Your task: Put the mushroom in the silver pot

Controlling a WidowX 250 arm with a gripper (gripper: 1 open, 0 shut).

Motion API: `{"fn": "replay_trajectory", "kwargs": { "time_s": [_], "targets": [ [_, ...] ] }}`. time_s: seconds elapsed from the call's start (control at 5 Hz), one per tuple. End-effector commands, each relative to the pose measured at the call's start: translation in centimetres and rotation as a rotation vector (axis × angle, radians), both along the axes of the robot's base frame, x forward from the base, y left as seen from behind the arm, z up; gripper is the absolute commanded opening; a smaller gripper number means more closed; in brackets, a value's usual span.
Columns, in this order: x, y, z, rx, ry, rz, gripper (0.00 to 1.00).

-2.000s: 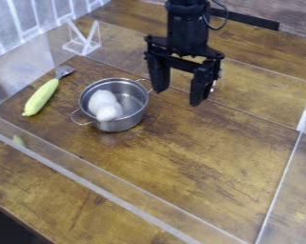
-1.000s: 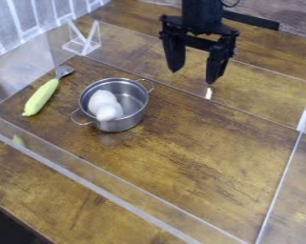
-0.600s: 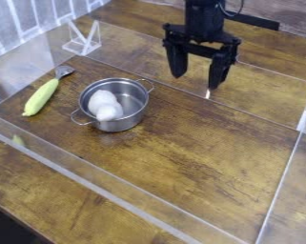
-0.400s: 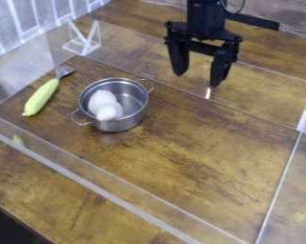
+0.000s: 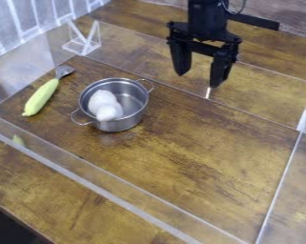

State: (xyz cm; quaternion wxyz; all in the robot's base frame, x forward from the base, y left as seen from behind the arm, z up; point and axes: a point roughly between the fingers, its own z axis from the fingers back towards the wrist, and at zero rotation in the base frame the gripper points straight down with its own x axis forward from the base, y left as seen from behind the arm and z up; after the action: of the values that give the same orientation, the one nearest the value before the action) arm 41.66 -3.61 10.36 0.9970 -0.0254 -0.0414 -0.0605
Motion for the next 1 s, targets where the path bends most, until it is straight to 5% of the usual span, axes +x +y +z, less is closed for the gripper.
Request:
{"fn": "replay_trajectory", "kwargs": {
  "time_s": [0.0,0.2,0.6,0.8],
  "targets": [
    [0.3,1.3,1.7,0.003,-0.045,0.044,0.00],
    [1.3,1.2,0.5,0.006,-0.038,0.081,1.00],
    [3.4,1.4,-0.8,0.007,-0.042,0.160,1.00],
    [3.9,1.9,-1.6,0.009,-0.027,0.105,1.00]
  ]
}}
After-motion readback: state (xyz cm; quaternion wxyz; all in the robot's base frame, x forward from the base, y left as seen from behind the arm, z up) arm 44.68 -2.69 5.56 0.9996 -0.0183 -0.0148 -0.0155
